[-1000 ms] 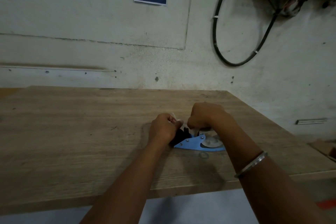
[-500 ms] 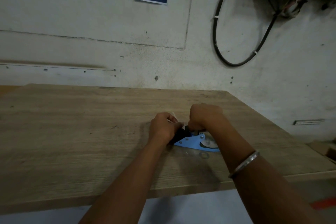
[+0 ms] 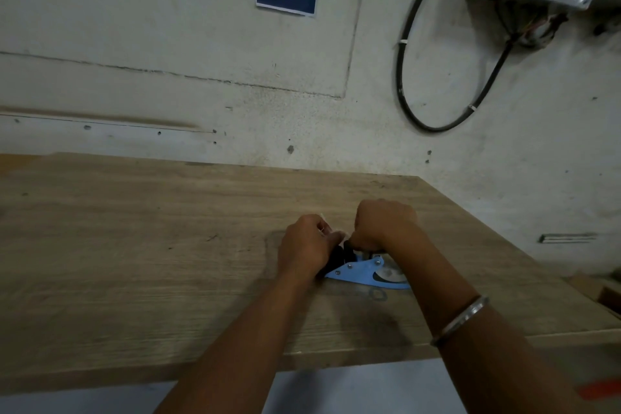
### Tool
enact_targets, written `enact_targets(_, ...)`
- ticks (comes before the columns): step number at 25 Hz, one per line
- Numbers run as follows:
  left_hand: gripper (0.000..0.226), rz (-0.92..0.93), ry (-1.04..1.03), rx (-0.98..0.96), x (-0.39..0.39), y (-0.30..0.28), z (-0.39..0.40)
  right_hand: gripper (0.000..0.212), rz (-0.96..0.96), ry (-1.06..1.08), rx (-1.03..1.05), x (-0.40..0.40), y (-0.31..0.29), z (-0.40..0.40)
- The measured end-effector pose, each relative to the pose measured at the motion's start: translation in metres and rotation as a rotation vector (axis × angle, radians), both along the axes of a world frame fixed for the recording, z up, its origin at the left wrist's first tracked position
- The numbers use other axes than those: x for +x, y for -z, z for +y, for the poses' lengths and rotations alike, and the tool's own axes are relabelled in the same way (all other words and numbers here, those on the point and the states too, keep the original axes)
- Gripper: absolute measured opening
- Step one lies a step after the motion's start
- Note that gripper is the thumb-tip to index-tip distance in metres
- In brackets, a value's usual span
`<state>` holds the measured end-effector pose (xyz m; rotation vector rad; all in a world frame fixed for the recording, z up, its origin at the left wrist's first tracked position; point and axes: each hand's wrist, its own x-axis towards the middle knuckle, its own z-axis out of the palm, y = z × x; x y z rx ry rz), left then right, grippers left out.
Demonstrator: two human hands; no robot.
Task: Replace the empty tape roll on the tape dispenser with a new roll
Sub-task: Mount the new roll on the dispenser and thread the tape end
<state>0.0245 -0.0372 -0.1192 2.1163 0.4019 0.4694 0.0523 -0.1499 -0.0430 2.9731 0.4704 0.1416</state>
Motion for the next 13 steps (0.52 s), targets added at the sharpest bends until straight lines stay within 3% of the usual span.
enact_targets(5, 0.022, 0.020, 0.022, -0.099, -0.003, -0.005, 0.003, 0.025, 0.002, -0.008, -0.046, 0.000, 0.003, 0.003)
enact_targets(13, 0.013, 0.018, 0.025, -0.259, -0.013, -0.015, 0.005, 0.017, 0.079, -0.007, 0.049, 0.010, 0.007, 0.003)
